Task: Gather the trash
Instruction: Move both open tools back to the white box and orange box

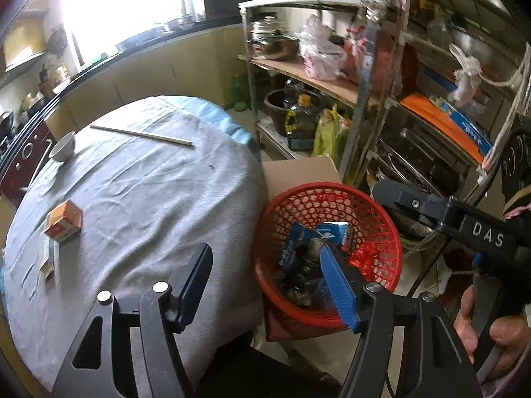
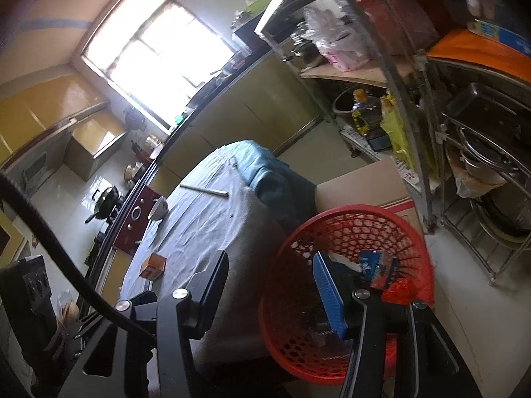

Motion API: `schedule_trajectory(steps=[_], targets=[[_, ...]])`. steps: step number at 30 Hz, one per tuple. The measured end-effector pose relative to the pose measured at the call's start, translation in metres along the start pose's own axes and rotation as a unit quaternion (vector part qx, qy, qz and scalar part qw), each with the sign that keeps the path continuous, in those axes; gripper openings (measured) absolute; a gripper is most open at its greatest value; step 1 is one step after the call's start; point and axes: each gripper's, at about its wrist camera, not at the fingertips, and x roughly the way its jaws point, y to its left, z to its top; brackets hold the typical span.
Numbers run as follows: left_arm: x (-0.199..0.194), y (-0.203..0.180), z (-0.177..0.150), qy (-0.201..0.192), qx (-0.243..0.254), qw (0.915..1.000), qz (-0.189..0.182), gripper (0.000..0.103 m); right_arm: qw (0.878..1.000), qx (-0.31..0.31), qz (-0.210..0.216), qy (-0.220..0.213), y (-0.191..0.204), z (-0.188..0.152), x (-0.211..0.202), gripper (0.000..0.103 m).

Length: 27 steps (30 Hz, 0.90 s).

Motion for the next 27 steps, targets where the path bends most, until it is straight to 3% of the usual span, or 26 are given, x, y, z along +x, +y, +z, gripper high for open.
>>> schedule_trajectory(steps=[7,11,17,22,27], targets=[[-0.018,0.044,-0.011,-0.030,-0.042,0.9980,0.037,0.070,0.999,-0.046,0.012,0.020,0.047,-0.013,0.017,0.057],[-0.026,0.076,-0.022,-0.045,-0.072,0.9947,0.059,0.076,0.996,-0.074,0.015,0.038,0.076,-0.024,0.031,0.057],[-0.022,0.131,-0.041,-0.036,-0.119,0.9888,0.082,0.076,0.991,-0.115,0.004,0.071,0.111,-0.046,0.055,0.057],[-0.019,0.185,-0.061,-0.022,-0.165,0.9803,0.107,0.076,0.985,-0.139,-0.013,0.103,0.138,-0.057,0.085,0.057],[-0.018,0.253,-0.086,-0.009,-0.219,0.9634,0.154,0.076,0.975,-0.175,-0.018,0.137,0.175,-0.067,0.123,0.057]])
